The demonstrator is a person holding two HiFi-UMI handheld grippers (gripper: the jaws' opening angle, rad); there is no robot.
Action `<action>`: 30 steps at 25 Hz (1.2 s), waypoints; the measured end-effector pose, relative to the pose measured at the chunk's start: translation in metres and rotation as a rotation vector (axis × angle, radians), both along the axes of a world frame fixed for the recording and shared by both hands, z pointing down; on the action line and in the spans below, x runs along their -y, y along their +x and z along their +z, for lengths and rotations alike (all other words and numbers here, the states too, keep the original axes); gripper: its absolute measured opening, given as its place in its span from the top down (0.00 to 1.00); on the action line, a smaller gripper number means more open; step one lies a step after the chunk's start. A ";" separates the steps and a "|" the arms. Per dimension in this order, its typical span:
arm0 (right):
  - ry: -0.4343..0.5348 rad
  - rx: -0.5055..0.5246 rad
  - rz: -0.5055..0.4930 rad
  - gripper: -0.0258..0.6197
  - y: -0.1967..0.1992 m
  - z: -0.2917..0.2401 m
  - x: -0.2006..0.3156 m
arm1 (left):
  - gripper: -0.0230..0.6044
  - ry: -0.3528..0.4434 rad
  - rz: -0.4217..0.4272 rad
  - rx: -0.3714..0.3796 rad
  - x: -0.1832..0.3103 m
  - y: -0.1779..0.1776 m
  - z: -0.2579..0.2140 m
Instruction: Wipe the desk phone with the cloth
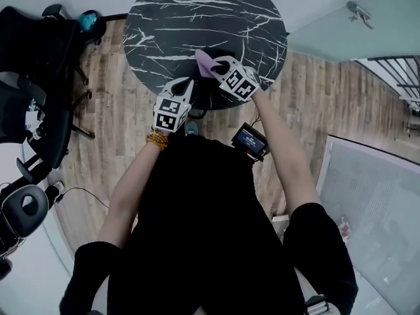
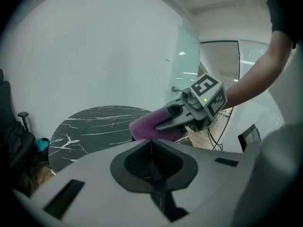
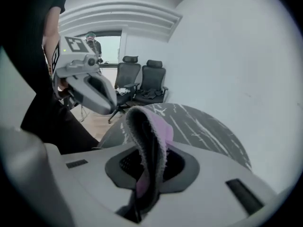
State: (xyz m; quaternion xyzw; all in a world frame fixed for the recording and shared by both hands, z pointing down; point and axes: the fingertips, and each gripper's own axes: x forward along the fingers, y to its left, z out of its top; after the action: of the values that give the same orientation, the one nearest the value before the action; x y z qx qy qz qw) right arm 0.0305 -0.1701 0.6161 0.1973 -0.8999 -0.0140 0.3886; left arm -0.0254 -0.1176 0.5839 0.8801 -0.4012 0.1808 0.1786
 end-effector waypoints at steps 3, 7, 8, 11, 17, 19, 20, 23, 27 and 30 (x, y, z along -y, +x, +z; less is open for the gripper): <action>0.161 0.003 0.075 0.87 0.015 -0.033 0.037 | 0.94 -0.005 0.000 -0.003 0.002 0.000 0.001; 0.382 -0.046 0.159 0.87 0.034 -0.069 0.076 | 0.94 -0.009 -0.008 -0.005 0.009 -0.003 0.003; 0.412 -0.071 0.169 0.87 0.038 -0.071 0.082 | 0.94 -0.010 -0.012 -0.006 0.011 -0.004 0.003; 0.444 -0.163 0.177 0.87 0.047 -0.060 0.088 | 0.94 -0.016 -0.019 -0.010 0.014 -0.006 0.002; 0.380 -0.304 0.154 0.87 0.058 -0.004 0.077 | 0.94 -0.032 -0.022 -0.001 0.013 -0.011 0.009; 0.327 -0.320 0.169 0.87 0.062 0.013 0.074 | 0.94 -0.041 -0.029 0.005 0.013 -0.016 0.012; 0.296 -0.323 0.180 0.87 0.065 0.021 0.072 | 0.94 -0.045 -0.033 0.007 0.013 -0.018 0.014; 0.242 -0.302 0.213 0.87 0.068 0.032 0.069 | 0.94 -0.054 -0.040 0.013 0.012 -0.022 0.016; 0.252 -0.303 0.204 0.87 0.065 0.033 0.070 | 0.94 -0.058 -0.037 0.016 0.012 -0.021 0.018; 0.260 -0.304 0.201 0.87 0.065 0.034 0.068 | 0.94 -0.059 -0.024 0.018 0.010 -0.015 0.018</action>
State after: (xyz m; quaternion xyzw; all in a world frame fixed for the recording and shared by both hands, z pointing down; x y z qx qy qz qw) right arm 0.0954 -0.2380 0.6500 0.3298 -0.7976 -0.1205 0.4904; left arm -0.0404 -0.1275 0.6019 0.8679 -0.4076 0.1983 0.2032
